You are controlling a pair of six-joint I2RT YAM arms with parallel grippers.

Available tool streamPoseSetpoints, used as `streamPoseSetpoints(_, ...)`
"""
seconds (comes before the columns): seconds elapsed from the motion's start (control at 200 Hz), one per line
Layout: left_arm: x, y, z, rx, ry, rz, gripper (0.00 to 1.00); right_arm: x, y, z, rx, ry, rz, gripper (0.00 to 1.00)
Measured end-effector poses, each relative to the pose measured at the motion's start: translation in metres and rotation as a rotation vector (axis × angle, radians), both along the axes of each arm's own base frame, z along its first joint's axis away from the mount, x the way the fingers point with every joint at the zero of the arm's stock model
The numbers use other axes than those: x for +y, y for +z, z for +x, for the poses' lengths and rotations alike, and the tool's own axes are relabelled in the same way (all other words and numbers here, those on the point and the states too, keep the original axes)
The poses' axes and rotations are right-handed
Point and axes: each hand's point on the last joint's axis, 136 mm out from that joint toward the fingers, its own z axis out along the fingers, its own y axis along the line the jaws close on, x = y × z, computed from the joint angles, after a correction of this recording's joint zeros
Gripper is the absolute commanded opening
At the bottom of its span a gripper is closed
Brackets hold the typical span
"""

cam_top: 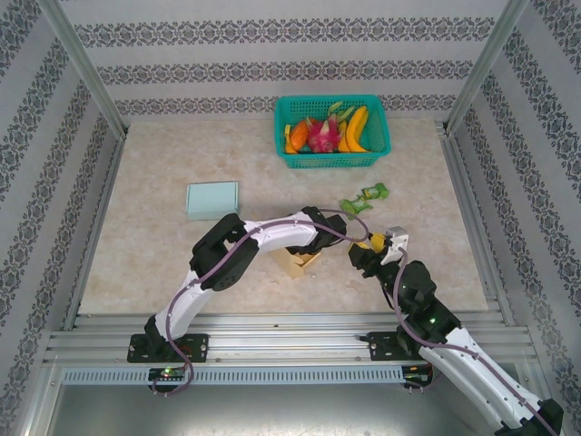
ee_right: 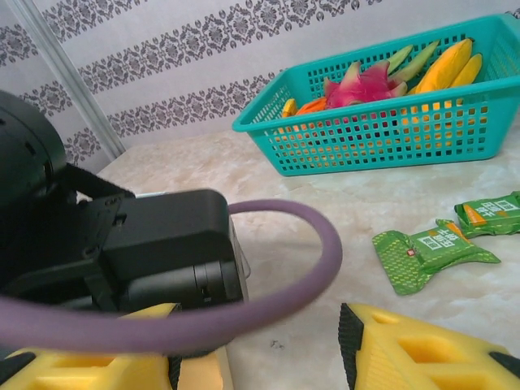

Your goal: Fold the paper box

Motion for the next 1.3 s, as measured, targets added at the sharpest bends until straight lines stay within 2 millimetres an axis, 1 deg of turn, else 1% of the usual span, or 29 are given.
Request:
streamPoseSetpoints(0.205, -0.002, -0.002, 0.003, -0.019, -0.051, 0.006, 0.14, -0.001, -0.002, -0.001, 0.000, 0.000, 0.000, 0.54)
streamPoseSetpoints(0.46, -0.017, 0.002, 0.007, 0.002, -0.091, -0.089, 0.16, -0.003, -0.001, -0.003, -0.008, -0.005, 0.006, 0.54)
streamPoseSetpoints(0.56, -0.021, 0.002, 0.006, 0.017, -0.107, -0.123, 0.22, -0.004, 0.000, -0.003, -0.012, -0.008, 0.008, 0.54)
streamPoseSetpoints(0.624, -0.025, 0.002, 0.004, 0.028, -0.117, -0.145, 0.25, -0.005, 0.000, -0.003, -0.012, -0.011, 0.008, 0.54)
streamPoseSetpoints(0.714, -0.029, 0.001, 0.003, 0.044, -0.128, -0.172, 0.33, -0.005, -0.001, -0.004, -0.009, -0.011, 0.005, 0.54)
streamPoseSetpoints(0.909, -0.037, 0.005, 0.002, 0.052, -0.140, -0.224, 0.41, -0.005, -0.001, -0.004, -0.009, -0.011, 0.005, 0.54)
streamPoseSetpoints(1.044, -0.042, 0.021, 0.001, 0.045, -0.147, -0.280, 0.45, -0.005, -0.001, -0.004, -0.009, -0.011, 0.005, 0.55)
streamPoseSetpoints(1.104, -0.044, 0.033, 0.000, 0.032, -0.150, -0.310, 0.47, -0.005, -0.001, -0.004, -0.009, -0.011, 0.005, 0.54)
streamPoseSetpoints(1.304, -0.046, 0.072, 0.000, -0.037, -0.126, -0.412, 0.48, -0.005, -0.001, -0.004, -0.009, -0.011, 0.006, 0.55)
